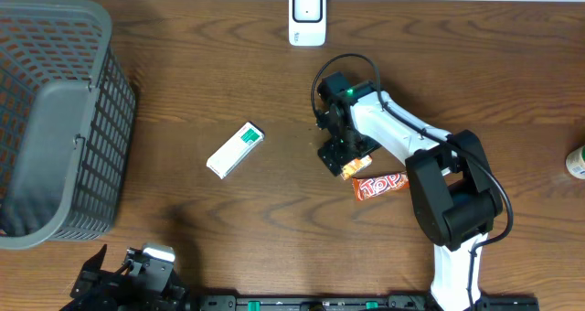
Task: Scan the item barcode
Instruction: 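Lift the orange Kleenex pack up with the right gripper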
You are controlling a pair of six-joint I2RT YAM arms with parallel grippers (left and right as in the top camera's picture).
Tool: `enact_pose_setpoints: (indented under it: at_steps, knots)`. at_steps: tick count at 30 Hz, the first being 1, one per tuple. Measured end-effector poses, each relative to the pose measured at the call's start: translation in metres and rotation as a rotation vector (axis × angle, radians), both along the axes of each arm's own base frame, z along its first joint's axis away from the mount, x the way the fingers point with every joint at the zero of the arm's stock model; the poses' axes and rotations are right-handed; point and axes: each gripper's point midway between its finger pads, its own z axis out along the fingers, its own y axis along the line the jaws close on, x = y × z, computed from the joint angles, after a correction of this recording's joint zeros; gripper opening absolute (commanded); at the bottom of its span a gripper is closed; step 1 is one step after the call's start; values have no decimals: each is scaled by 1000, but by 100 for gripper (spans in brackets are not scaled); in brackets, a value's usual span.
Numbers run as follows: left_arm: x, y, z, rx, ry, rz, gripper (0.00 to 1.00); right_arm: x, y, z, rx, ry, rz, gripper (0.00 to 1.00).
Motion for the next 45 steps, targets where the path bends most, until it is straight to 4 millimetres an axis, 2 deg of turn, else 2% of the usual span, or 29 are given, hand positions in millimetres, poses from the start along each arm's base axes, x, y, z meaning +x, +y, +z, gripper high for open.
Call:
enact_pose_setpoints:
  at_steps: [11, 17, 22, 38, 45]
  knots:
    - [0, 0, 0, 0, 0, 0, 98, -1, 4, 2, 37, 12, -11, 98]
    - [0, 0, 0, 0, 0, 0, 98, -5, 4, 2, 39, 29, 0, 85]
    - [0, 0, 0, 0, 0, 0, 98, -9, 5, 3, 49, 46, -1, 79]
    - [0, 0, 0, 0, 0, 0, 98, -16, 9, 4, 66, 83, -73, 75]
    - [0, 0, 0, 0, 0, 0, 98, -30, 10, 6, 63, 155, -126, 72]
